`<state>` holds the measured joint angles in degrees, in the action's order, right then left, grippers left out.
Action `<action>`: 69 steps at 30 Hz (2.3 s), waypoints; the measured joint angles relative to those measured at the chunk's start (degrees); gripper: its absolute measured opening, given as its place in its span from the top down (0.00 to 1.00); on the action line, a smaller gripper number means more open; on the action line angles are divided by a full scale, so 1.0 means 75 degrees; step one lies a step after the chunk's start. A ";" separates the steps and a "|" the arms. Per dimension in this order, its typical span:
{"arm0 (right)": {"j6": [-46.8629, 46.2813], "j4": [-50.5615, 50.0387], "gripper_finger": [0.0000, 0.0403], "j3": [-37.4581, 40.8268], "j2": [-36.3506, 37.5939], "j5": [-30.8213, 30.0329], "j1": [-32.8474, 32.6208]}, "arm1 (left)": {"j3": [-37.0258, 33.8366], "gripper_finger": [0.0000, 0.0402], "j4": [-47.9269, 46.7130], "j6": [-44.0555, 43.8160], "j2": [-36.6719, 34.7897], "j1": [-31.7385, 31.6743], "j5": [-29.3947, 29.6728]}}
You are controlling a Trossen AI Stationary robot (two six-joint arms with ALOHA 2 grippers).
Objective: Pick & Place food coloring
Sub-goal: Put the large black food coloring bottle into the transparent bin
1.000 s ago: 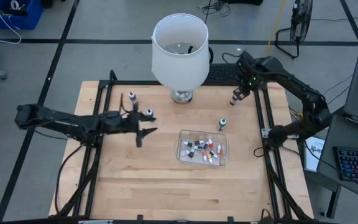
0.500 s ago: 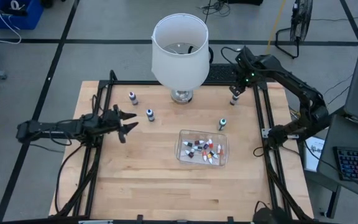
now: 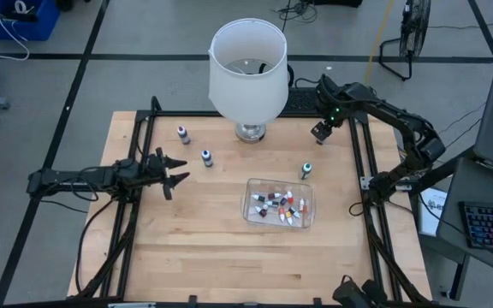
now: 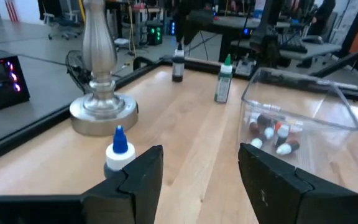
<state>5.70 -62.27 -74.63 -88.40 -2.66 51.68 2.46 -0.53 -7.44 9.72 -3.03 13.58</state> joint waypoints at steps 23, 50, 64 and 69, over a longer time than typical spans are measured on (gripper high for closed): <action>0.0282 0.2550 0.44 0.2018 0.0009 -0.0235 0.0105 | 0.0000 0.47 0.0136 0.0023 0.0000 0.0000 -0.0004; -0.1397 0.2528 0.68 0.1034 0.3538 -0.0806 -0.3952 | 0.0003 0.47 0.0142 0.0009 0.0003 0.0000 -0.0020; -0.4037 -0.0566 0.68 -0.1008 0.1158 -0.1865 -0.8170 | 0.0009 0.47 0.0146 0.0017 0.0003 0.0000 -0.0019; -0.3983 -0.1248 0.68 -0.1173 -0.0184 -0.1038 -0.7871 | 0.0009 0.47 0.0148 0.0017 0.0003 0.0000 -0.0020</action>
<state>-24.18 -71.63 -83.42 -89.78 -10.45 -7.35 2.52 0.58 -7.31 9.74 -3.03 13.43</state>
